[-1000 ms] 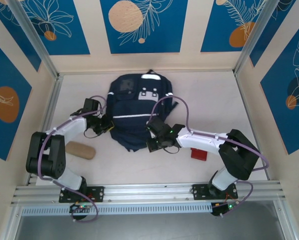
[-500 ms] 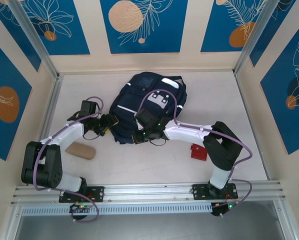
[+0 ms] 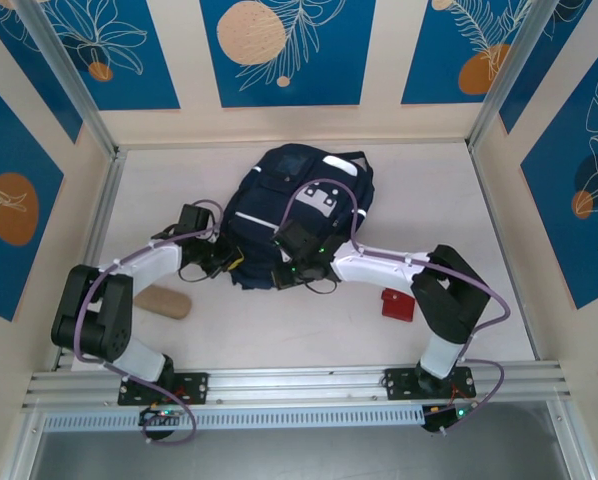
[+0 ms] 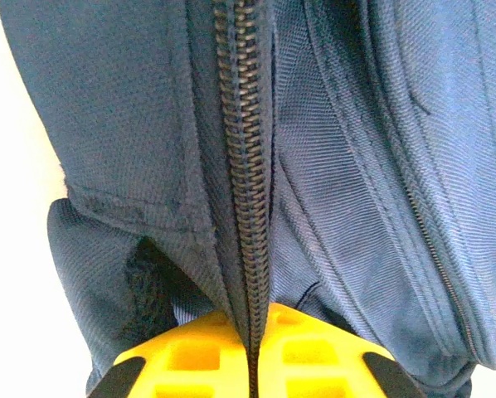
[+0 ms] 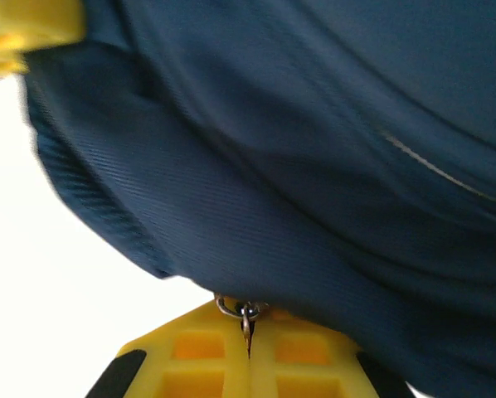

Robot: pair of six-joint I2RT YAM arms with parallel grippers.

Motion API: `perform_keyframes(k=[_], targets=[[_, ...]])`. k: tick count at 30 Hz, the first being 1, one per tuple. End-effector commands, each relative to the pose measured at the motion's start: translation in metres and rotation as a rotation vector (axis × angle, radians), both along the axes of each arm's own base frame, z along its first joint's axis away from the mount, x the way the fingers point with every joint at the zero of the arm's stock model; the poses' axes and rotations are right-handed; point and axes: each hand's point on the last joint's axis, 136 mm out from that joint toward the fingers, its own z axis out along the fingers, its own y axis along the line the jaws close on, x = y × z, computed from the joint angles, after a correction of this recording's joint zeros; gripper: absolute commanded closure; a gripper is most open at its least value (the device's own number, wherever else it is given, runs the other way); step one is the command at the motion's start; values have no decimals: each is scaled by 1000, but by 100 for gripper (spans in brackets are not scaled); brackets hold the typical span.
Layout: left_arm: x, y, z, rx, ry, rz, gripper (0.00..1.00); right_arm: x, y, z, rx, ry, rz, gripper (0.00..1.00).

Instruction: Pack the student bag

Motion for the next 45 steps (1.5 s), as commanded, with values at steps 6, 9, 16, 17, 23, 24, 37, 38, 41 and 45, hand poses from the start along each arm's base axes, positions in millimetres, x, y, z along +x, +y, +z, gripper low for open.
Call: perform_keyframes(k=[6, 9, 16, 17, 23, 24, 37, 38, 41, 45], targets=[[-2, 27, -23, 170, 44, 4, 97, 30, -134, 5, -275, -77, -213, 100], [-2, 27, -21, 166, 40, 5, 98, 48, -158, 6, -281, -92, -265, 100], [-9, 24, -15, 141, 28, -4, 100, 104, -194, 11, -236, -138, -404, 100], [-10, 23, -12, 132, 22, -6, 100, 111, -197, 13, -230, -147, -417, 100], [-15, 8, 14, 124, -34, -105, 74, 124, -196, 29, -169, -167, -386, 85], [-14, 6, 20, 131, -50, -124, 66, 120, -192, 32, -143, -169, -361, 77], [14, -52, 99, 513, -357, -595, 35, 60, -202, 89, 251, -156, -440, 28], [17, -63, 101, 558, -377, -634, 35, 63, -206, 92, 273, -153, -463, 26], [24, -93, 101, 724, -431, -728, 36, 71, -214, 98, 328, -140, -515, 23], [33, -131, 94, 873, -486, -818, 36, 81, -225, 101, 367, -127, -573, 22]])
